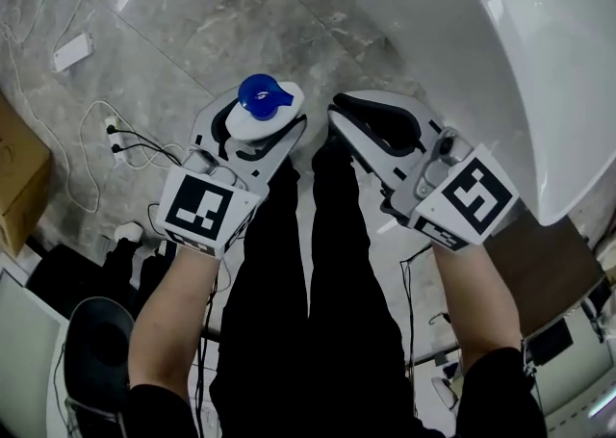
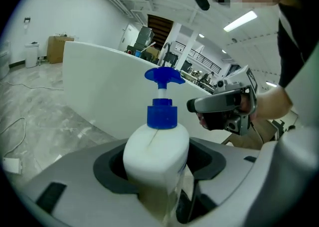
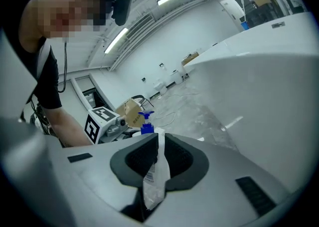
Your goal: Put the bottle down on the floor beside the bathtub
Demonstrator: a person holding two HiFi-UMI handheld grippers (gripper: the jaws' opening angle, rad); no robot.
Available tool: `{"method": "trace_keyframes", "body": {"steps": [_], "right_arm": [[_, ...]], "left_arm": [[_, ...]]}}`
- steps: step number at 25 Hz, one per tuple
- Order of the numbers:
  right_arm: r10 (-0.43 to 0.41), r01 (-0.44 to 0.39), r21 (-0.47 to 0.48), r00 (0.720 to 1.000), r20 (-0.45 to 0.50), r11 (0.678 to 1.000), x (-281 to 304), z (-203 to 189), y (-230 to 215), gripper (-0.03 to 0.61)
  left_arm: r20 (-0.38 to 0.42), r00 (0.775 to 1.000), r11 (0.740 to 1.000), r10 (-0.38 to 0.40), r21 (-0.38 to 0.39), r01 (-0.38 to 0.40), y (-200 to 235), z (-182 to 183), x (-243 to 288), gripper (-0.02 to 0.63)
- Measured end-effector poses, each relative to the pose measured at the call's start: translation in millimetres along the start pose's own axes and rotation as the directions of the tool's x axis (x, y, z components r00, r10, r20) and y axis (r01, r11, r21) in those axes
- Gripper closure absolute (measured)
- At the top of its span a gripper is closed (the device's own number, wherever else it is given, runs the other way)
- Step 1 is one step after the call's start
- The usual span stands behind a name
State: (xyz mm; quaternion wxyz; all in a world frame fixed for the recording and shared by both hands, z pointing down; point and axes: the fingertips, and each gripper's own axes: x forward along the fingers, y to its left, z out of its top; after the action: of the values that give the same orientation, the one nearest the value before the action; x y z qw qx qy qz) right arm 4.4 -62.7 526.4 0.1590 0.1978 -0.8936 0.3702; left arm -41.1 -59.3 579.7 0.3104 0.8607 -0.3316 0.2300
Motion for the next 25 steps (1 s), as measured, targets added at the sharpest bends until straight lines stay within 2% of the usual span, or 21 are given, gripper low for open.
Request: {"method": "trace_keyframes", "body": {"steps": [2, 4, 7, 11, 18, 25], "right_arm": [[0.022, -0.022, -0.004, 1.000, -0.005, 1.000, 10, -3, 1, 0.534], [0.050, -0.050, -0.001, 0.999, -0.005, 0.999, 17, -3, 3, 0.439], [0.089, -0.089, -0.020, 0.996, 0.005, 0.996, 26, 4, 7, 0.408], [0.077, -0.077, -0.094, 0.997, -0.002, 0.993, 43, 17, 3, 0.392], [0.080, -0.083, -0.112, 0.996, -0.031, 0.990, 60, 17, 0, 0.388], [0.072, -0.072, -0.071, 0.997, 0.001, 0.995, 60, 16, -2, 0.393]], "left_arm": [[-0.024, 1.000, 0.999, -0.006, 0.045, 0.008, 2, -11, 8, 0.330], [-0.053, 0.998, 0.996, -0.021, 0.080, 0.026, 1, -22, 15, 0.330], [-0.073, 0.996, 0.996, -0.055, 0.069, 0.060, -3, -31, 24, 0.330], [-0.080, 0.990, 0.991, -0.117, 0.051, 0.121, -14, -31, 32, 0.330], [-0.094, 0.979, 0.982, -0.180, 0.043, 0.185, -23, -28, 40, 0.330], [0.001, 0.980, 0.980, -0.198, -0.020, 0.198, -19, -23, 34, 0.327]]}}
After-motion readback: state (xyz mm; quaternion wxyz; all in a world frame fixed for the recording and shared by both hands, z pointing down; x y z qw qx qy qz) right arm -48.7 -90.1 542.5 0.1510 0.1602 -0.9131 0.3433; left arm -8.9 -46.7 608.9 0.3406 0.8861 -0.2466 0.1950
